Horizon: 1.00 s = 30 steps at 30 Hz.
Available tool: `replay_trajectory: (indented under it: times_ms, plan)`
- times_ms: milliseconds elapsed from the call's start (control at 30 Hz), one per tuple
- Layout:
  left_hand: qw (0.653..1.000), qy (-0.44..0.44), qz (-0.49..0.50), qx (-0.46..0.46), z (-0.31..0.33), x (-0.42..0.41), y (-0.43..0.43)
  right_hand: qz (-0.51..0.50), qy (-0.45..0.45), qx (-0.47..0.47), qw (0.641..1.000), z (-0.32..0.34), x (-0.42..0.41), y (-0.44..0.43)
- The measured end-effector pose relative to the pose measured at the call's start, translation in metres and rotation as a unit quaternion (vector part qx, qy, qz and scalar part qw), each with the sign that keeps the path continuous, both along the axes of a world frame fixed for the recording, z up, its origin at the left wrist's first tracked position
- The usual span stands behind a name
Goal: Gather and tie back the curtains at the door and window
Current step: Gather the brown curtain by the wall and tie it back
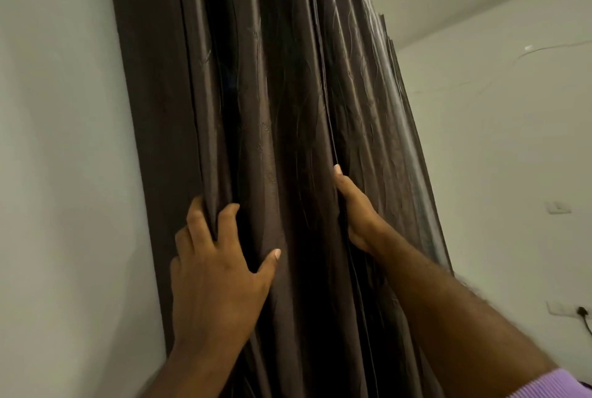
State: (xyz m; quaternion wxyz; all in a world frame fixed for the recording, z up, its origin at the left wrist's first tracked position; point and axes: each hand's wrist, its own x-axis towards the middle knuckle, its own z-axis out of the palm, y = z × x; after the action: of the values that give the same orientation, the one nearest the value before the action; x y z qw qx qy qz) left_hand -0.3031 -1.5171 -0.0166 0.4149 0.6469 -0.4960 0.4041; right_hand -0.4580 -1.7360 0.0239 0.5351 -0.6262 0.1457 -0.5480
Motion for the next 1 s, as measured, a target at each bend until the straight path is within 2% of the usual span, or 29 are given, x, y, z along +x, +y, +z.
replay_trajectory:
  times_ms: [67,133,233,400,500,633,800,900,1000]
  plan:
    - [1.0,0.006,0.002,0.014,0.001,-0.003,0.0,0.047,-0.014,0.026,0.998,0.002,-0.005,-0.003]
    - [1.0,0.009,-0.004,0.028,0.001,-0.005,0.0,0.057,0.004,0.012,0.998,0.005,-0.008,-0.006]
    - [0.999,0.025,-0.033,0.032,0.004,-0.005,0.002,-0.008,0.055,-0.04,0.998,0.015,-0.004,0.001]
    - [0.991,0.058,-0.115,0.018,0.01,0.001,0.013,-0.119,0.054,-0.102,0.986,0.03,0.014,0.04]
    - [0.993,0.057,-0.097,0.025,0.014,0.012,0.029,-0.113,0.042,-0.143,0.982,0.034,0.039,0.09]
    - [0.99,0.12,-0.076,0.005,0.028,0.036,0.066,-0.132,0.005,-0.225,0.965,0.049,0.087,0.177]
    - [0.977,0.167,-0.112,-0.067,0.047,0.074,0.12,-0.185,0.042,-0.361,0.913,0.056,0.135,0.275]
    - [0.965,0.194,-0.163,-0.068,0.049,0.067,0.141,-0.159,0.048,-0.339,0.926,0.046,0.125,0.291]
    - [0.967,0.168,-0.187,-0.04,0.045,0.056,0.146,-0.147,0.055,-0.283,0.946,0.036,0.11,0.291]
